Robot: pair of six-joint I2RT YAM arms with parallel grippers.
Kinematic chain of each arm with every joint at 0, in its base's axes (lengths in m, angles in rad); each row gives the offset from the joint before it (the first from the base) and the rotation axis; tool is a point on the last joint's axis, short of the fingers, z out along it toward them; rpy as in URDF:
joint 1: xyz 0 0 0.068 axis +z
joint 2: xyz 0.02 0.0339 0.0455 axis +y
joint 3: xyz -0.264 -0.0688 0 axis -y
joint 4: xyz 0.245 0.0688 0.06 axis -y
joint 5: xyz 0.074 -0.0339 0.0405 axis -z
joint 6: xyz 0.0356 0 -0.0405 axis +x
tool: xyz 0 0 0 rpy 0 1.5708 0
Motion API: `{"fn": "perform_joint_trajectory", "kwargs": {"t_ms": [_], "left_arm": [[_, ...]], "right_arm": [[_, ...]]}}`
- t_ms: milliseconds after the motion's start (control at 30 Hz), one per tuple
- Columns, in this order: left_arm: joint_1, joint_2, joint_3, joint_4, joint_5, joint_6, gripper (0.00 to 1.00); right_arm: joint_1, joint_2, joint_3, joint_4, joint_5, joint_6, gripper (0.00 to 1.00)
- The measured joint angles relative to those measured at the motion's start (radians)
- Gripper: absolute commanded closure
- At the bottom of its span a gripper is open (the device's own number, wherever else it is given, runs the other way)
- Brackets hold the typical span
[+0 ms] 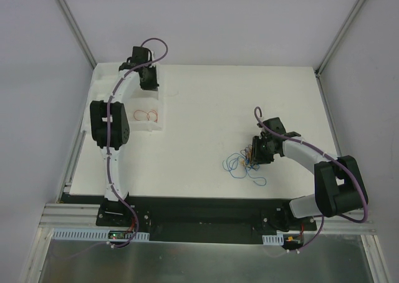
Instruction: Untangle the cables
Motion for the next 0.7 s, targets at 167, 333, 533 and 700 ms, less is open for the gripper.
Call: {"fn": "perform_joint_trajectory", "kwargs": {"t_ms": [167,333,533,700], "left_arm": [[0.0,-0.07,-0.002,0.0,-0.045,0.008,1.0],[0.0,-0.143,-0.027,0.0,-0.152,0.046,1.0],[0.001,-0.206,-0.118,-0.006,-0.29,0.101,1.0],[0.014,-0.217,-0.181,-0.015,-0.374,0.12,1.0]], "right_arm": [[0.0,0.0,0.0,0.0,0.0,0.0,0.67],[0.001,0.0,0.0,0.0,0.0,0.0,0.67],[0.001,0.0,0.0,0.0,0.0,0.0,0.67],[0.001,0.0,0.0,0.0,0.0,0.0,0.67]]}}
